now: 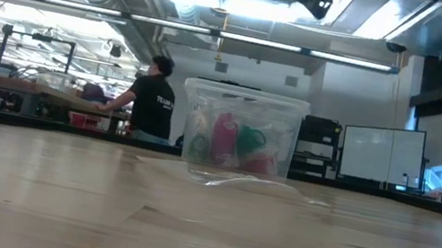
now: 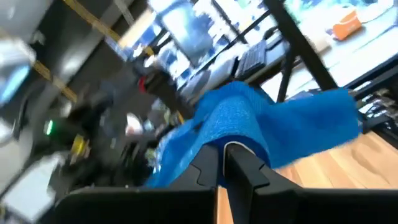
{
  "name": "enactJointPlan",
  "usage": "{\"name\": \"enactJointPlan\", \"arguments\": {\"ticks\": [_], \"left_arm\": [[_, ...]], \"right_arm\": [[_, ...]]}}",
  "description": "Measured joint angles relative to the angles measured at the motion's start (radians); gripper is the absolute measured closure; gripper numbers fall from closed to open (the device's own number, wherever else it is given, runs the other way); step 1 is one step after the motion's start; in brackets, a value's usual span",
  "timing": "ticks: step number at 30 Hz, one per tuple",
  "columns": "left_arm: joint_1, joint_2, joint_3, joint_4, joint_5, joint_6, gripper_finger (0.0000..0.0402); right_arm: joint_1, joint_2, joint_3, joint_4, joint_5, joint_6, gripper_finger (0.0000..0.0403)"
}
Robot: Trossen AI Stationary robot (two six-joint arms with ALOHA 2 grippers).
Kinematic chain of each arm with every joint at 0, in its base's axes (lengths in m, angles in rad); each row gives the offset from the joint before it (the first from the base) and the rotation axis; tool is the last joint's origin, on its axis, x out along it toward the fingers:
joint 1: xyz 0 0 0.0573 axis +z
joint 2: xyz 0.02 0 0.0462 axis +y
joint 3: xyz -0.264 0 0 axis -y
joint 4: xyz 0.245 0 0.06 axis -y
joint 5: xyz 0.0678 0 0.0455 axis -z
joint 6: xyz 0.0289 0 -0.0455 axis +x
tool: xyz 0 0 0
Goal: Roll bandage
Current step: Roll the blue bandage
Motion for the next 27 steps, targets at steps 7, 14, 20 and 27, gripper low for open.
{"name": "enactJointPlan", "arguments": {"ticks": [7, 14, 20, 27], "left_arm": [[0.033, -0.057, 0.0, -0.162, -0.023, -0.217, 0.0401], [0.114, -0.057, 0.002, -0.34, -0.007, -0.435, 0.0401], [0.147, -0.057, 0.002, -0.43, 0.208, -0.533, 0.0401], [0.169, -0.057, 0.002, -0.572, 0.138, -0.625, 0.0402]], "right_arm": [[-0.034, -0.009, 0.074, -0.243, 0.137, -0.116, 0.0095], [-0.031, -0.008, 0.073, -0.184, 0.016, -0.14, 0.0057], [-0.032, -0.001, -0.006, 0.038, 0.106, -0.186, 0.0057], [-0.027, -0.038, 0.242, -0.24, 0.172, -0.24, 0.0057]]}}
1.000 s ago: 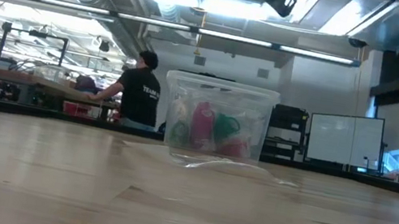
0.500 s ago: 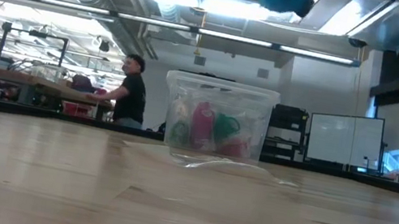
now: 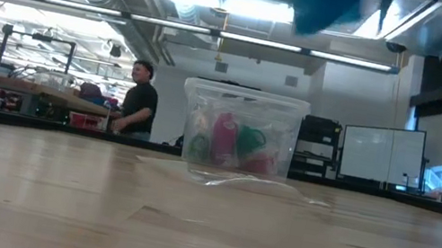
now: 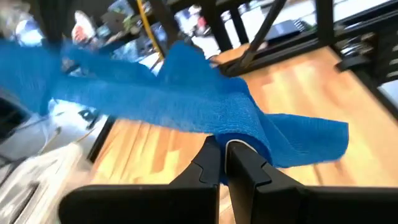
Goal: Roll bandage
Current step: Roll the blue bandage
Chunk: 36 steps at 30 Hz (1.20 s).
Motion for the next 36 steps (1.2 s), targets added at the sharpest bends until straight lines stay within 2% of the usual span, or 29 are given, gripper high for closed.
{"name": "enactJointPlan", "arguments": {"ticks": [2, 4, 9, 13, 16, 17, 20, 22, 24, 28, 31, 33, 36], "left_arm": [[0.025, 0.0, 0.0, -0.018, -0.001, -0.004, 0.0402], [0.051, 0.003, 0.0, -0.035, -0.007, -0.005, 0.0402], [0.092, 0.002, 0.0, -0.016, -0.034, -0.005, 0.0402], [0.099, 0.0, 0.0, -0.009, -0.025, -0.039, 0.0402], [0.101, -0.001, 0.0, -0.001, 0.067, -0.052, 0.0402], [0.1, -0.001, 0.0, 0.004, 0.088, -0.055, 0.0402], [0.095, -0.008, 0.0, 0.002, 0.097, -0.06, 0.0402], [0.093, -0.027, -0.001, 0.001, 0.057, -0.06, 0.0402], [0.094, -0.056, -0.001, 0.015, 0.009, -0.071, 0.0402], [0.106, -0.077, 0.0, 0.013, -0.001, -0.089, 0.0402], [0.106, -0.076, 0.0, 0.005, 0.001, -0.085, 0.0402], [0.105, -0.077, 0.0, 0.002, 0.001, -0.087, 0.0401], [0.107, -0.077, 0.0, -0.002, 0.002, -0.09, 0.0398]], "right_arm": [[0.037, -0.02, 0.061, -0.11, 0.052, 0.038, 0.0057], [0.103, -0.042, 0.067, -0.15, 0.109, 0.094, 0.0057], [0.359, -0.088, -0.028, -0.168, 0.281, 0.218, 0.0057], [0.534, -0.116, -0.156, -0.145, 0.507, 0.311, 0.0057], [0.6, -0.14, -0.239, -0.166, 0.747, 0.375, 0.0057], [0.606, -0.153, -0.263, -0.163, 0.778, 0.399, 0.0057], [0.606, -0.172, -0.331, -0.085, 0.714, 0.45, 0.0057], [0.631, -0.174, -0.363, -0.03, 0.637, 0.48, 0.0057], [0.656, -0.181, -0.396, 0.064, 0.613, 0.5, 0.0057], [0.704, -0.169, -0.524, 0.3, 0.684, 0.498, 0.0057], [0.707, -0.161, -0.613, 0.442, 0.81, 0.493, 0.0057], [0.703, -0.164, -0.634, 0.462, 0.877, 0.511, 0.0058], [0.701, -0.162, -0.649, 0.459, 0.893, 0.533, 0.0078]]}}
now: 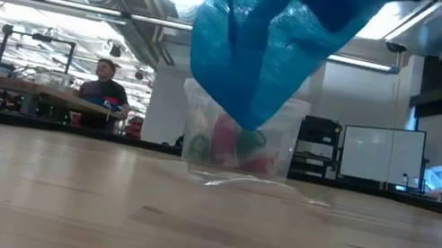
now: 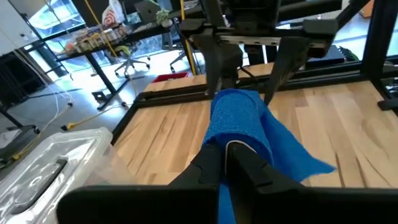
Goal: Roll bandage
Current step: Roll the blue bandage
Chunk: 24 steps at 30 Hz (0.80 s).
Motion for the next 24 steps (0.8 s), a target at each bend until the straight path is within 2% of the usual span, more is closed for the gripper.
{"name": "enactJointPlan", "arguments": {"ticks": [3, 9, 11, 12, 15, 19, 21, 24], "left_arm": [[0.001, 0.0, 0.0, 0.012, -0.001, 0.0, 0.0396], [0.003, 0.0, 0.0, 0.012, -0.001, 0.012, 0.0399], [0.003, 0.0, 0.0, 0.01, -0.001, 0.013, 0.0398], [0.003, 0.0, 0.0, 0.01, -0.001, 0.015, 0.0397], [-0.005, 0.0, 0.0, 0.008, -0.001, 0.027, 0.0396], [-0.011, 0.0, 0.0, 0.005, 0.0, 0.039, 0.0399], [-0.014, 0.0, 0.0, 0.009, -0.001, 0.049, 0.0398], [-0.014, 0.0, 0.0, 0.022, -0.001, 0.056, 0.0395]], "right_arm": [[0.0, -0.002, -0.006, 0.035, -0.01, -0.003, 0.0135], [0.001, -0.002, -0.008, 0.023, -0.008, -0.049, 0.0308], [0.004, -0.006, -0.001, -0.021, -0.012, -0.063, 0.0368], [0.016, -0.013, 0.012, -0.061, -0.017, -0.062, 0.0385], [0.069, -0.052, 0.069, -0.23, -0.003, 0.011, 0.038], [0.146, -0.112, 0.096, -0.474, -0.001, 0.22, 0.037], [0.179, -0.136, 0.078, -0.507, -0.005, 0.348, 0.0366], [0.198, -0.142, 0.051, -0.505, -0.1, 0.435, 0.0345]]}}
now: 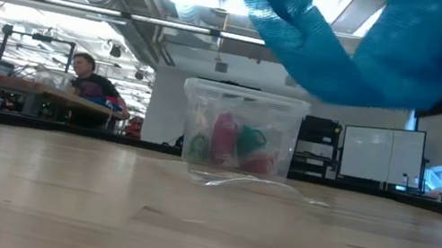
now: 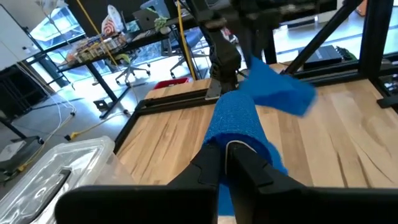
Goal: Roll bandage
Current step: Roll the blue bandage
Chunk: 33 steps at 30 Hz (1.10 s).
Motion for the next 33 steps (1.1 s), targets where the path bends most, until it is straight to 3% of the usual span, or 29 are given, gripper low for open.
{"name": "enactJointPlan", "arguments": {"ticks": [9, 11, 15, 18, 23, 25, 28, 33], "left_arm": [[0.001, -0.001, 0.0, 0.001, 0.004, 0.031, 0.0393], [0.001, -0.001, -0.001, 0.037, 0.004, 0.063, 0.0392], [0.002, -0.001, -0.001, 0.218, 0.005, 0.21, 0.0392], [0.002, -0.007, -0.001, 0.335, 0.005, 0.304, 0.0392], [0.011, -0.015, 0.0, 0.4, 0.004, 0.394, 0.0392], [0.017, -0.015, 0.0, 0.401, 0.004, 0.394, 0.0392], [0.031, -0.015, 0.0, 0.41, 0.011, 0.393, 0.0392], [0.049, -0.015, 0.0, 0.414, 0.014, 0.372, 0.0392]], "right_arm": [[-0.002, -0.018, 0.001, -0.037, -0.166, 0.108, 0.0187], [-0.002, -0.02, 0.001, -0.018, -0.078, 0.068, 0.0155], [-0.002, -0.021, -0.093, 0.165, 0.284, -0.072, 0.0115], [-0.016, -0.016, -0.22, 0.442, 0.352, -0.218, 0.0106], [-0.036, 0.005, -0.392, 1.032, 0.25, -0.45, 0.0112], [-0.034, 0.02, -0.429, 1.211, 0.259, -0.535, 0.0117], [-0.058, 0.064, -0.461, 1.346, 0.315, -0.625, 0.0125], [-0.144, 0.142, -0.463, 1.46, 0.253, -0.658, 0.0133]]}}
